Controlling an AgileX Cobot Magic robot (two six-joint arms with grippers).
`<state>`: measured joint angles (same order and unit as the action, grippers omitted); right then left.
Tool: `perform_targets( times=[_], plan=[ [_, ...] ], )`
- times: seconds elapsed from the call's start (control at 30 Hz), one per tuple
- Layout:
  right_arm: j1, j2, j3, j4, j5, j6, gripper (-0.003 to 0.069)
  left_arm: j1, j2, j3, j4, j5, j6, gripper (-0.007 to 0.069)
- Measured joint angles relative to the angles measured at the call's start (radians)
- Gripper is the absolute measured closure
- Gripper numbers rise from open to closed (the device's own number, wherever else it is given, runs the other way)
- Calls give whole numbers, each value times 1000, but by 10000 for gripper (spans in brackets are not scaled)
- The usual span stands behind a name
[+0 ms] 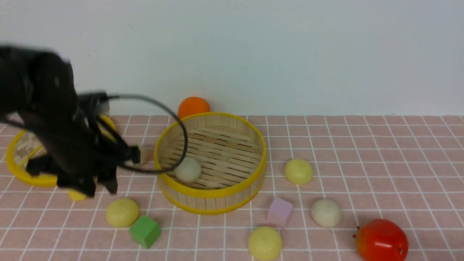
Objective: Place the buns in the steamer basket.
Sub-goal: Use the left arm to grab a steamed stuffed bun
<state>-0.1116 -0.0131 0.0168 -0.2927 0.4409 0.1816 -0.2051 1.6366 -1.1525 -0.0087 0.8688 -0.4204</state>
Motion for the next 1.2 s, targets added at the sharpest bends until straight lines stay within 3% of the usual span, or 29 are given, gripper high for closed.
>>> perform_targets(
  times=[0.37, 0.97, 1.1, 1.17, 1.2],
  plan=[
    [0, 0, 0, 0, 0, 0, 417, 50, 155, -3, -158, -106, 107, 330],
    [0, 0, 0, 0, 0, 0, 417, 50, 253, -72, -146, -53, 119, 335],
    [0, 0, 0, 0, 0, 0, 417, 50, 253, -76, -146, -58, 139, 392],
    [0, 0, 0, 0, 0, 0, 417, 50, 253, -85, -146, -50, 148, 449],
    [0, 0, 0, 0, 0, 0, 417, 50, 254, -95, -146, -35, 159, 518]
  ],
)
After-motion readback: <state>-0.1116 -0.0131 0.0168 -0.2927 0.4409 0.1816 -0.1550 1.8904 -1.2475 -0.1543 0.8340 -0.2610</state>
